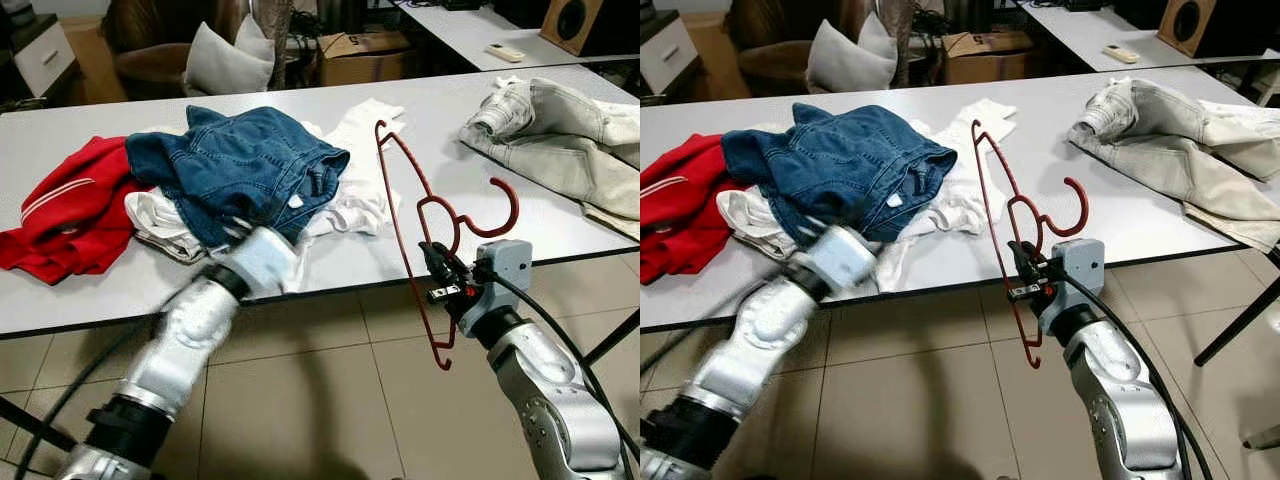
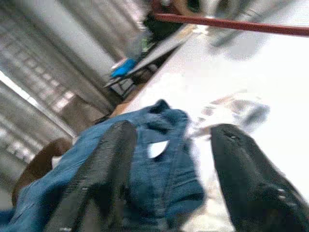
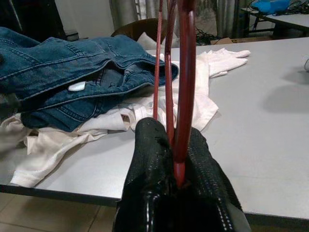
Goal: Hang hanger
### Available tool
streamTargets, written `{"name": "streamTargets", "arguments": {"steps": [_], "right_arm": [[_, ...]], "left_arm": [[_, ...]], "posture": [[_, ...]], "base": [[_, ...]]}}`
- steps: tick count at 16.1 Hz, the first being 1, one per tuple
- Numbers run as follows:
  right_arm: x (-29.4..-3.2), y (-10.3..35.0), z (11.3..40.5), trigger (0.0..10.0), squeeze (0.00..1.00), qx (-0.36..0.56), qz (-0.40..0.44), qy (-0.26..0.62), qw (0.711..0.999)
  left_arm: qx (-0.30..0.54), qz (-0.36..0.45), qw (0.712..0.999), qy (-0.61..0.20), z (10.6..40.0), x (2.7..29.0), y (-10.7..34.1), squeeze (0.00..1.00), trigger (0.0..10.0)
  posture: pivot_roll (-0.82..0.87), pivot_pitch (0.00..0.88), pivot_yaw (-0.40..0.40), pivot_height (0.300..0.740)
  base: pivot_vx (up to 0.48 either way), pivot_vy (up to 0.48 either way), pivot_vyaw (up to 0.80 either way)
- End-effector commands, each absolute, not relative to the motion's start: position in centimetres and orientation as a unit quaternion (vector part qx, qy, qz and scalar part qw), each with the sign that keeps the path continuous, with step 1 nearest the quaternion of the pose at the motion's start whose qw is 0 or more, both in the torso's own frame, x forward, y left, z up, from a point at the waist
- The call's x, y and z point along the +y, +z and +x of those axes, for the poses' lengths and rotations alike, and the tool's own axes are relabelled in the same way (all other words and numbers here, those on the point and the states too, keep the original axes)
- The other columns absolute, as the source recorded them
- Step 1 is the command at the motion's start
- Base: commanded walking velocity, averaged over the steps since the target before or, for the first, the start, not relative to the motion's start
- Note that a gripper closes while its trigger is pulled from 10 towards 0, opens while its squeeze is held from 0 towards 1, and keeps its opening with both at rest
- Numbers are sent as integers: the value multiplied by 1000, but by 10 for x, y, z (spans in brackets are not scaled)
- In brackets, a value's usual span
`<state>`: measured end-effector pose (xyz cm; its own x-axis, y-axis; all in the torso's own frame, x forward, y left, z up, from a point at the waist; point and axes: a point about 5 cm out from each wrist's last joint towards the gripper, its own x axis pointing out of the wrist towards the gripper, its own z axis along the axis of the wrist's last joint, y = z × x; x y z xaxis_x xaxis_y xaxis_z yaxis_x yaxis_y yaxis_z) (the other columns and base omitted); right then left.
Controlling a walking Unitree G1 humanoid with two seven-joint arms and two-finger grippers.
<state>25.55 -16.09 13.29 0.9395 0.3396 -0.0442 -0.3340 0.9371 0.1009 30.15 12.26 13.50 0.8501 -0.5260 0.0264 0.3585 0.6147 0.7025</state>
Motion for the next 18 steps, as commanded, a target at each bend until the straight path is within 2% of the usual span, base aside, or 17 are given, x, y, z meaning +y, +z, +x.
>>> {"name": "streamTargets", "arguments": {"steps": [1, 2, 3, 9, 11, 13, 18], "right_arm": [[-158, 135, 257, 10000, 0, 25, 46, 175, 983], [-158, 135, 257, 10000, 0, 25, 46, 174, 983], [-158, 135, 257, 10000, 0, 25, 47, 174, 983], [-159, 136, 254, 10000, 0, 24, 47, 166, 985], [-159, 136, 254, 10000, 0, 24, 47, 166, 985], [-159, 136, 254, 10000, 0, 24, 47, 166, 985], [-156, 136, 258, 10000, 0, 22, 48, 171, 984]], "left_arm": [[-106, 395, 881, -239, 305, 126, 133, 1000, 10000], [-100, 444, 864, -215, 313, 130, 128, 659, 10000], [-95, 462, 855, -214, 316, 130, 122, 0, 10000], [-97, 521, 839, -124, 331, 144, 124, 0, 10000], [-91, 521, 843, -103, 333, 151, 125, 0, 10000], [-86, 484, 869, -62, 334, 166, 131, 0, 10000], [-99, 508, 856, -19, 326, 187, 142, 0, 10000]], "posture": [[-207, 0, 64, 740], [-207, 0, 64, 740], [-211, 0, 67, 740], [-234, 0, 82, 740], [-235, 0, 80, 740], [-234, 0, 79, 740], [-208, 0, 69, 740]], "base": [[0, 0, 0], [0, 0, 0], [0, 0, 0], [0, 0, 0], [0, 0, 0], [0, 0, 0], [0, 0, 0]]}}
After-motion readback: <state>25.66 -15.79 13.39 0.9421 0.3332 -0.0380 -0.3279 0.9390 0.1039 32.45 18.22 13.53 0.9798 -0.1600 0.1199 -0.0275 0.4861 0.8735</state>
